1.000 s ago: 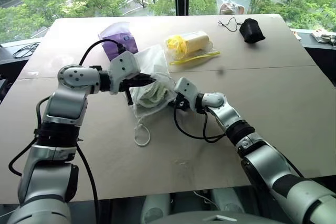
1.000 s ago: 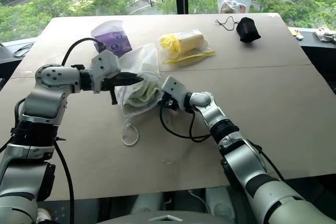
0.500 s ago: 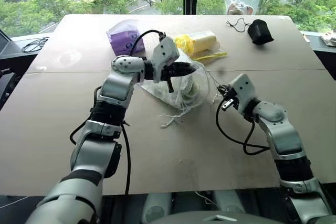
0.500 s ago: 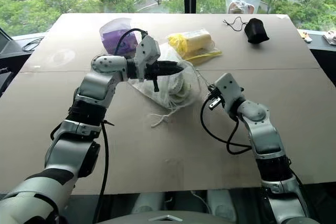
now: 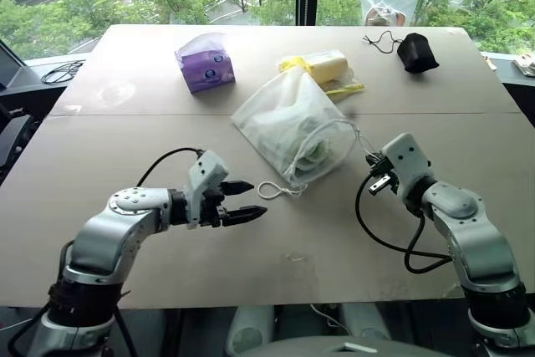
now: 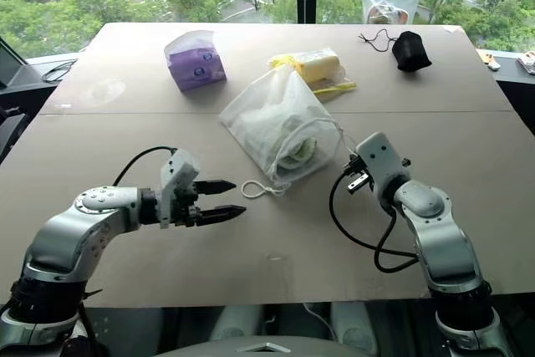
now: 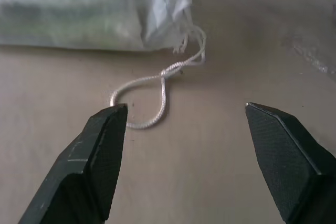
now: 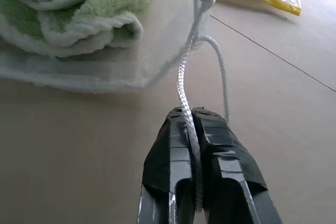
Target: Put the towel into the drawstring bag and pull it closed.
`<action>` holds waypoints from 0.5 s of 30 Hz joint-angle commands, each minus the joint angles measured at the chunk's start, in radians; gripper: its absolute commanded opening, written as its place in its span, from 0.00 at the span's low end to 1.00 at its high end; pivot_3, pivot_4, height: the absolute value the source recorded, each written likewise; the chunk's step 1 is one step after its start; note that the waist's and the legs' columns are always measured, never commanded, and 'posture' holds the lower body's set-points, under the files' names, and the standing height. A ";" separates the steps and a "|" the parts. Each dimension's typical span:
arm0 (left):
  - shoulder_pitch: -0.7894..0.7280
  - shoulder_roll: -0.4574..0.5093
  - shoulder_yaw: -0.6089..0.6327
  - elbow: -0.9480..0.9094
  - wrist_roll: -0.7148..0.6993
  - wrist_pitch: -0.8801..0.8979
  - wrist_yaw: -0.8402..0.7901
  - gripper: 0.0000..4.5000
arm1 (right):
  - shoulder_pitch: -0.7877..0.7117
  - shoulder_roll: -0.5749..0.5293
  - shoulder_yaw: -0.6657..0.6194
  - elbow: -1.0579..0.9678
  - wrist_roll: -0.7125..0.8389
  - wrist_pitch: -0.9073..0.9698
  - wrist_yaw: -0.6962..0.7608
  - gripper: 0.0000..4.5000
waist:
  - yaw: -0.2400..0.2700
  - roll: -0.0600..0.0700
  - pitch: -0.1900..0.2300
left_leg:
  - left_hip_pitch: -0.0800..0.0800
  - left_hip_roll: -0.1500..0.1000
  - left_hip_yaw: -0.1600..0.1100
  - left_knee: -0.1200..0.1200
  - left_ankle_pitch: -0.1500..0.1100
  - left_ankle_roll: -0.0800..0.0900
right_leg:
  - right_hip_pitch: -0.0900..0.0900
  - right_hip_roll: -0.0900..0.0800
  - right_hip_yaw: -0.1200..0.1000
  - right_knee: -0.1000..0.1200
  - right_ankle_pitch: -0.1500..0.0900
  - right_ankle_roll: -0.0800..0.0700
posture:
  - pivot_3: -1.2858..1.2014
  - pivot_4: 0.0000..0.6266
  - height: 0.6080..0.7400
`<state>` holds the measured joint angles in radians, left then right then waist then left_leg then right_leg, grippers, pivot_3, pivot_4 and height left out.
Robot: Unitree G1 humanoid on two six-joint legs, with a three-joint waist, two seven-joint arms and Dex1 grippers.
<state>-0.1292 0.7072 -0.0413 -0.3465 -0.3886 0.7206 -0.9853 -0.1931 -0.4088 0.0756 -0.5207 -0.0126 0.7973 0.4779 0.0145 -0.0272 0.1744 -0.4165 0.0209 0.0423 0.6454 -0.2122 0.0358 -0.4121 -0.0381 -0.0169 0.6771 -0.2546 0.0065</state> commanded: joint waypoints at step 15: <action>-0.147 -0.208 -0.326 0.410 0.426 -0.494 0.247 0.14 | 0.009 -0.032 -0.040 -0.107 0.036 0.043 -0.056 0.00 | 0.005 0.005 -0.009 | 0.001 0.001 0.003 0.003 0.001 0.003 | 0.005 -0.004 -0.007 0.001 0.000 0.002 | 0.52 0.24 1.00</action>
<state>-0.3088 0.4651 -0.3408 -0.0434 -0.0410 0.2312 -0.7457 -0.1807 -0.4435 0.0691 -0.5793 0.0180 0.8471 0.4417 0.0195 -0.0227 0.1653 -0.4152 0.0220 0.0452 0.6484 -0.2111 0.0384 -0.4073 -0.0423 -0.0241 0.6780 -0.2547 0.0092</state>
